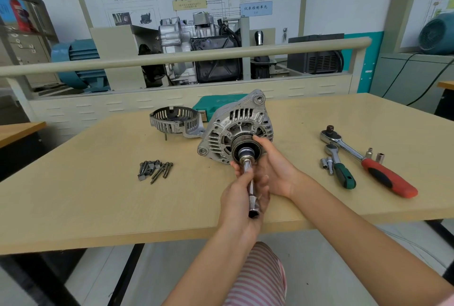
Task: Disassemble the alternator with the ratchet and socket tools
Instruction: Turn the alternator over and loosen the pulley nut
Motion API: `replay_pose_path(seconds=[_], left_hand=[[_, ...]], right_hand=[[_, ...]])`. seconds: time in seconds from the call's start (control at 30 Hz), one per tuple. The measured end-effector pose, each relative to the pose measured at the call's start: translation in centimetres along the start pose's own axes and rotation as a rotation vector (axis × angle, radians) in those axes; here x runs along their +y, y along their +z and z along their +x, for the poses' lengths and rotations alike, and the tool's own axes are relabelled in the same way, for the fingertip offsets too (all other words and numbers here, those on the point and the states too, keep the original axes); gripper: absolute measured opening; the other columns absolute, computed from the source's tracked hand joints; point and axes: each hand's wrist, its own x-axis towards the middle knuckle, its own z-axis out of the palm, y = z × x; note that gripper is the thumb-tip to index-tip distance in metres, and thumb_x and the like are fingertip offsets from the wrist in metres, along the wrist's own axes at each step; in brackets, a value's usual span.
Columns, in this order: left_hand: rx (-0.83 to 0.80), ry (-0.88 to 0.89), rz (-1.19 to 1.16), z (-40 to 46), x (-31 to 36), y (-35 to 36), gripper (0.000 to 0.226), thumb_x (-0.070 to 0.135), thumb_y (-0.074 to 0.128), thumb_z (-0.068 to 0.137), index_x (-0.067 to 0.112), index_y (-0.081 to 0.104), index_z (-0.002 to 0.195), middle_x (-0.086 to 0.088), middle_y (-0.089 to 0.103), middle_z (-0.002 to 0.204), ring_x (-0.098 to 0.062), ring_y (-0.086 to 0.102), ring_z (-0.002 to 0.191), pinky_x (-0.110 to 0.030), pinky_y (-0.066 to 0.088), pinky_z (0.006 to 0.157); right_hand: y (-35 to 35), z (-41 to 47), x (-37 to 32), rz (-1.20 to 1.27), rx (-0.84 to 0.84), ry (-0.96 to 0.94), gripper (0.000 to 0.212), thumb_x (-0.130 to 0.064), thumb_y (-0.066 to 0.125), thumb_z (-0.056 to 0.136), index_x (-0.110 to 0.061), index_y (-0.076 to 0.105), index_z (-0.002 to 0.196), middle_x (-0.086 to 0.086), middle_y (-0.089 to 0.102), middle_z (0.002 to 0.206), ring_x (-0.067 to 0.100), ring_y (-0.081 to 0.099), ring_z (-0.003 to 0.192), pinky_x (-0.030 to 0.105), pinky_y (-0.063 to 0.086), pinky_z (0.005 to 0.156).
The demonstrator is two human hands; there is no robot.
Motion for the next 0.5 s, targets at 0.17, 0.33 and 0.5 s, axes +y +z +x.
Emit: replay_pose_path(seconds=[0.17,0.33,0.5], left_hand=[[-0.036,-0.119,-0.093,-0.07,0.44,0.10,0.034,0.022,0.043,0.099,-0.001,0.060,0.081,-0.014,0.067,0.065,-0.012,0.059,0.038,-0.016,0.043,0.030],[-0.037,-0.117,-0.044,0.07,0.35,0.20,0.031,0.031,0.052,0.094,0.002,0.061,0.084,-0.009,0.062,0.069,-0.007,0.053,0.036,-0.013,0.040,0.030],[-0.021,-0.064,-0.013,-0.02,0.12,0.28,0.004,0.004,0.060,0.088,0.002,0.060,0.084,-0.007,0.057,0.059,-0.008,0.056,0.040,-0.015,0.045,0.034]], right_hand=[[0.02,-0.09,-0.06,0.015,-0.006,-0.009,0.059,-0.055,0.050,0.083,-0.003,0.057,0.110,0.012,0.066,0.083,0.018,0.063,0.065,0.023,0.055,0.066],[0.02,-0.07,-0.03,0.022,0.006,-0.012,0.057,-0.053,0.051,0.082,-0.004,0.059,0.110,0.012,0.066,0.090,0.017,0.067,0.063,0.023,0.055,0.059],[-0.04,0.18,0.03,0.030,0.005,-0.020,0.062,-0.053,0.050,0.084,-0.003,0.054,0.121,0.013,0.065,0.093,0.018,0.064,0.070,0.027,0.051,0.075]])
